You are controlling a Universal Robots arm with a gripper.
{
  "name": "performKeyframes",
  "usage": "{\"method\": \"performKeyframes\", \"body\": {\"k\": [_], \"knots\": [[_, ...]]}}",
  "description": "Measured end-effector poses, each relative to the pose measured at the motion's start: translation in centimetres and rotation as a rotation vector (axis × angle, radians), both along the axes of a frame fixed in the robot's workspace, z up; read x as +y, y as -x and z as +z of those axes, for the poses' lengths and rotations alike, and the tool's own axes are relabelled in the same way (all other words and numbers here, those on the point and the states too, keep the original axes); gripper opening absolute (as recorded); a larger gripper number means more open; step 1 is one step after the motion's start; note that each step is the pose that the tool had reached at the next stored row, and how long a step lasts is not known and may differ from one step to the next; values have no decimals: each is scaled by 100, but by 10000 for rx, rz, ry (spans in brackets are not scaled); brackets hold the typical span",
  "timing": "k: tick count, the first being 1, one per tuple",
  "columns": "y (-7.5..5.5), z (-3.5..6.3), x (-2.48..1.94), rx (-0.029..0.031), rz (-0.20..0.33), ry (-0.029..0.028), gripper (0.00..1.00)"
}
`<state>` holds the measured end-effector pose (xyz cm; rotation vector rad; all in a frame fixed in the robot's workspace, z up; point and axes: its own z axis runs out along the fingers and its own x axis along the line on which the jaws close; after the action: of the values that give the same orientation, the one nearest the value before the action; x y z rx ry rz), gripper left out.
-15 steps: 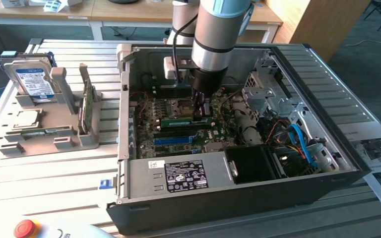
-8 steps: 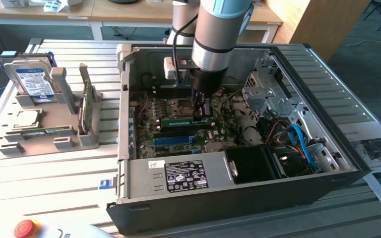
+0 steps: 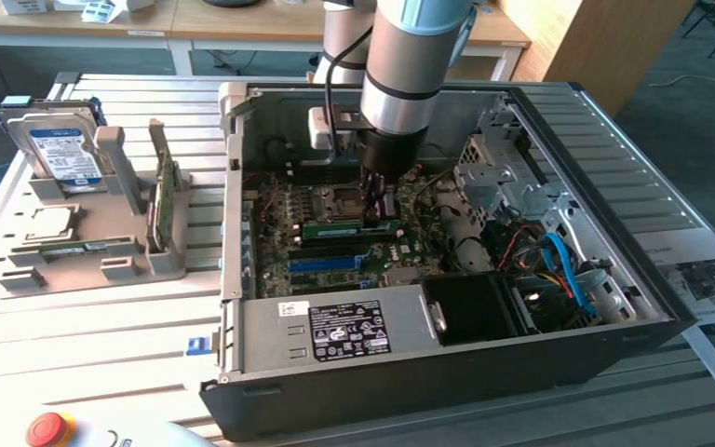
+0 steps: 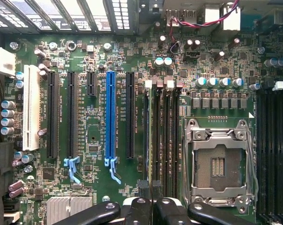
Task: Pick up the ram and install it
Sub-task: 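Insert the ram into the slot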
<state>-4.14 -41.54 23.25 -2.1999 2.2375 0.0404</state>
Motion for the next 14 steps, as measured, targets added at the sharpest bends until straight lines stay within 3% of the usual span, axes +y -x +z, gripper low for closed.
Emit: {"method": "performKeyframes", "body": {"k": [14], "knots": [[0, -6, 3, 1, 0, 1, 12]]}}
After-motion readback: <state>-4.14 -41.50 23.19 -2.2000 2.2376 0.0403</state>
